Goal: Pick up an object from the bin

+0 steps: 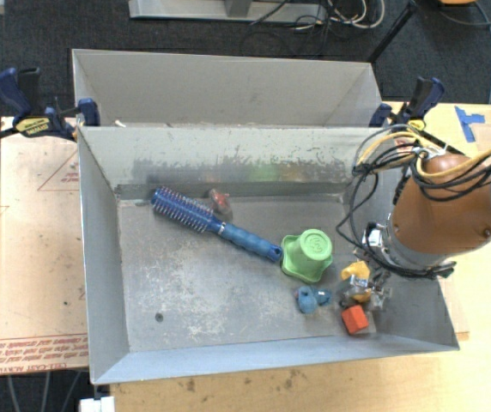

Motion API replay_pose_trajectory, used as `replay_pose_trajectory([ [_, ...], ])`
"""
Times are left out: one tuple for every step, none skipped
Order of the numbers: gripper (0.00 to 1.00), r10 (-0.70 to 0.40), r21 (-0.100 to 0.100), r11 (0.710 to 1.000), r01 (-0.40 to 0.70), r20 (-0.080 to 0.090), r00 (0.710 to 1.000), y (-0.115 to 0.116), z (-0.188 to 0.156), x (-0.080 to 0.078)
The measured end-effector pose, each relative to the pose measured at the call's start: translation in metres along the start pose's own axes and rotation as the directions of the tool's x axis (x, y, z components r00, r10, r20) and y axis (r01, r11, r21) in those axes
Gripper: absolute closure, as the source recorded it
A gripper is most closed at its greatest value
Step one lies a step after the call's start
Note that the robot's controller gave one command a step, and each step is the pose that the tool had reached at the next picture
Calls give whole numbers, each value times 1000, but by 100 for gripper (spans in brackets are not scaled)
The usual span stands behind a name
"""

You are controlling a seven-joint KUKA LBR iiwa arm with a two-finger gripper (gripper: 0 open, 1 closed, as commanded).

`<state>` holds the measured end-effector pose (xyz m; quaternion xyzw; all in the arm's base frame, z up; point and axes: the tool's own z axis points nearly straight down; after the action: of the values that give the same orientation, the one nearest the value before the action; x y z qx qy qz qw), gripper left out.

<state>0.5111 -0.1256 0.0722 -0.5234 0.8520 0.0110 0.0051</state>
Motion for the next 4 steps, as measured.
replay_pose_trajectory([
  [100, -1, 12, 1000, 1, -17, 1000, 0, -4, -2],
  [100, 2, 17, 1000, -1, -17, 1000, 1, -40, -5],
  [100, 4, 17, 1000, -4, -17, 1000, 0, -70, -6],
  [100, 7, 17, 1000, -7, -17, 1000, 0, -97, -9],
])
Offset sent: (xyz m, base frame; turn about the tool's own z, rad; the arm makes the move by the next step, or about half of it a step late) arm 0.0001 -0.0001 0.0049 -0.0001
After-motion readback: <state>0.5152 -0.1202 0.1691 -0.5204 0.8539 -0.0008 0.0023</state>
